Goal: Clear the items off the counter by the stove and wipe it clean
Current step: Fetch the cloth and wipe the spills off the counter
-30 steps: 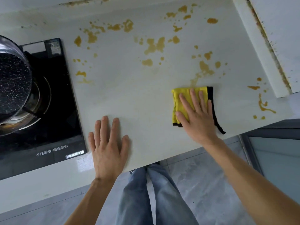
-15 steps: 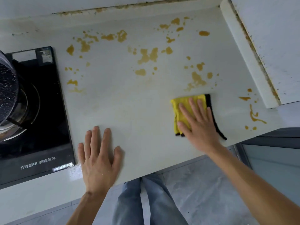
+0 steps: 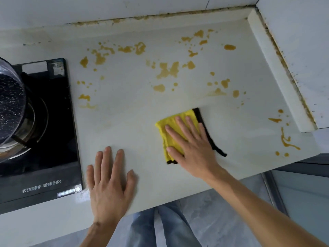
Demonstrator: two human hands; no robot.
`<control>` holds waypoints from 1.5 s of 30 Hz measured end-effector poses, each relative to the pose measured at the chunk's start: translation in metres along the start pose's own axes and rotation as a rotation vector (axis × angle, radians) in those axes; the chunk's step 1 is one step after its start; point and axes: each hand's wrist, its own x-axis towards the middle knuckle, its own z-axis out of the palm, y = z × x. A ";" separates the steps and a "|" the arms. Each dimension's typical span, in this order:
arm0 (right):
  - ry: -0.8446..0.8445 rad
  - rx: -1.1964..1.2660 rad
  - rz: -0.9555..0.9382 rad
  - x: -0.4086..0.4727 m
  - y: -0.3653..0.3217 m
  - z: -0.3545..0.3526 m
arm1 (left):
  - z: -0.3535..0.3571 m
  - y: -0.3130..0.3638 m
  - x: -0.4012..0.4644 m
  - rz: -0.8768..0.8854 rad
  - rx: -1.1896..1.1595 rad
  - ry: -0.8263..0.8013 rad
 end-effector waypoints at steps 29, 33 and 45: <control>0.032 0.020 -0.031 0.151 -0.078 -0.011 | 0.008 -0.004 -0.002 0.001 0.000 -0.002; 0.007 -0.001 -0.211 0.087 -0.089 0.000 | 0.006 -0.002 -0.002 -0.006 -0.002 -0.021; -0.075 0.030 -0.227 0.230 -0.139 -0.012 | 0.011 -0.003 -0.002 0.017 -0.017 0.018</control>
